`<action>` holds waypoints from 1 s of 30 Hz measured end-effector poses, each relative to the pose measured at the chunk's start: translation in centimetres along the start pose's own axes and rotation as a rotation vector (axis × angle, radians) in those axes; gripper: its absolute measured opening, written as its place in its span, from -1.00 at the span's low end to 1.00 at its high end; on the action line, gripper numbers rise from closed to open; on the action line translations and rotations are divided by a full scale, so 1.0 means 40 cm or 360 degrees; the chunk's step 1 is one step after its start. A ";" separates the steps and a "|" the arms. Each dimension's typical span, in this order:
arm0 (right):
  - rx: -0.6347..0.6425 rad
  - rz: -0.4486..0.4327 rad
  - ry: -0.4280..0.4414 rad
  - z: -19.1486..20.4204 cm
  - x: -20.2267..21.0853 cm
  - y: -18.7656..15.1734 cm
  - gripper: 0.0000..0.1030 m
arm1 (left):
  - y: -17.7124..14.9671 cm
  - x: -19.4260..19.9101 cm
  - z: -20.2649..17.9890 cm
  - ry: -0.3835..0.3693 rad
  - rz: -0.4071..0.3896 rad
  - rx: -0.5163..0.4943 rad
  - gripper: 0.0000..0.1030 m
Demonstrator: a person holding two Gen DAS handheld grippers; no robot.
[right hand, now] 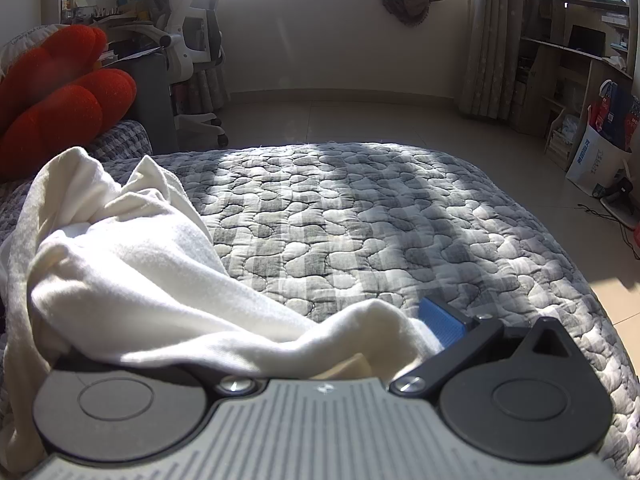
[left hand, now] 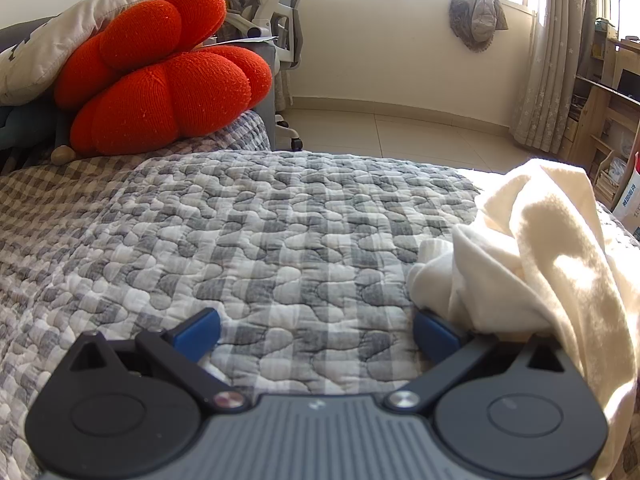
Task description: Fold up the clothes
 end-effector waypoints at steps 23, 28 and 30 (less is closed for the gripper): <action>-0.0007 -0.0001 0.0004 0.001 0.001 -0.002 1.00 | -0.001 0.002 0.008 0.0006 -0.0002 0.0000 0.99; -0.0007 -0.0001 0.0004 0.000 0.002 -0.001 1.00 | 0.000 0.000 0.006 0.0007 -0.0002 0.0000 0.99; -0.0008 -0.0001 0.0004 0.000 0.002 -0.001 1.00 | 0.001 -0.001 0.006 0.0008 -0.0002 0.0000 0.99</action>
Point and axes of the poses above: each gripper's, at about its wrist camera, not at the fingertips, and x roughly against the way its jaws point, z to its left, y to its top, the point moved 4 cm from there along -x, roughly the way its jaws point, and after that the axes turned 2 degrees about z, right-handed, at the moved point
